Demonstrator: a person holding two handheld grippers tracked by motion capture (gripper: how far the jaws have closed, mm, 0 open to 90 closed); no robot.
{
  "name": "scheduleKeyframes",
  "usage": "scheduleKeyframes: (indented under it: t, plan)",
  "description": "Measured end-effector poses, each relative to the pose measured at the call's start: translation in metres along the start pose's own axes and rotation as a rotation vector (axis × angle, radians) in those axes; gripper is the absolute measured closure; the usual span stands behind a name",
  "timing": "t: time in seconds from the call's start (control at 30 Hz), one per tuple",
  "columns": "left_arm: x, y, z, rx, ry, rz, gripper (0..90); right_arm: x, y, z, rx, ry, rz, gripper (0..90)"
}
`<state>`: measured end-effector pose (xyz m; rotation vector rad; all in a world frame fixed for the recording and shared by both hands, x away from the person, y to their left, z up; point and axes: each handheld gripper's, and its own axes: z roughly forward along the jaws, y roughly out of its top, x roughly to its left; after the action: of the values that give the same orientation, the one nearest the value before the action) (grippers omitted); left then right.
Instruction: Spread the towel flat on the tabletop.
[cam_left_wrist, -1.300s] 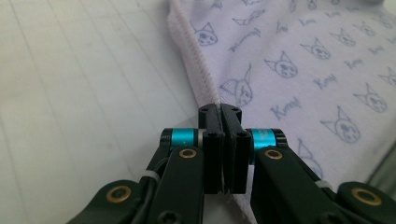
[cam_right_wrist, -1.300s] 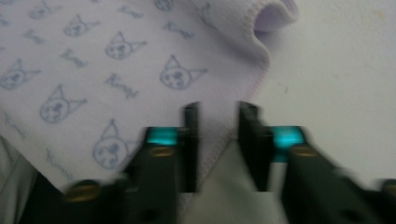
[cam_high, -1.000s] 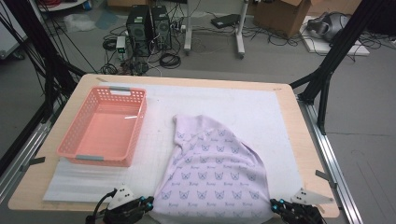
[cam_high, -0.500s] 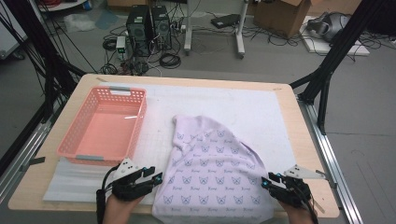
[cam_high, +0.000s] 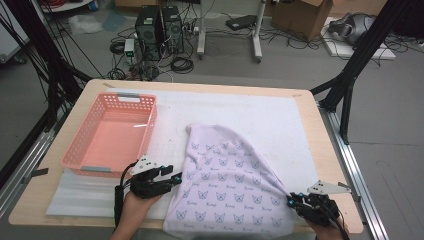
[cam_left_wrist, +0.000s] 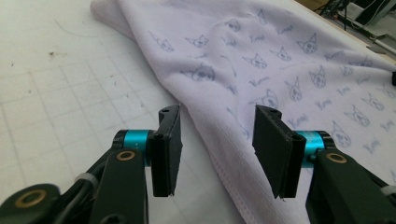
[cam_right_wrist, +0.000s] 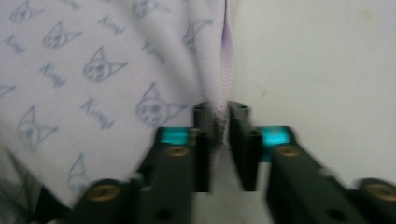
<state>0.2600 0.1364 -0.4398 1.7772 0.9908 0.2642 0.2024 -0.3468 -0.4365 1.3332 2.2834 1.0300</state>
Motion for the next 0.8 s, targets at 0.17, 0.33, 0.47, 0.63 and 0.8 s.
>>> scheduleKeyframes:
  t: [0.17, 0.33, 0.47, 0.63, 0.8]
  plan:
    - [0.001, 0.000, 0.002, -0.024, 0.004, 0.004, 48.9, -0.016, 0.030, 0.008, -0.129, -0.030, -0.015, 63.2]
    - [0.002, 0.000, 0.003, -0.028, 0.010, 0.015, 48.3, -0.030, 0.072, 0.044, -0.129, -0.010, -0.038, 63.0]
    - [0.003, 0.000, 0.004, -0.024, 0.015, 0.022, 48.2, -0.024, 0.095, 0.077, -0.080, 0.029, -0.104, 62.9]
    - [0.005, -0.001, 0.005, -0.019, 0.008, 0.016, 47.7, -0.022, 0.106, 0.103, -0.021, 0.038, -0.134, 61.9]
    - [0.005, -0.001, 0.006, -0.016, 0.004, 0.017, 47.6, -0.014, 0.112, 0.116, -0.019, 0.085, -0.153, 55.4]
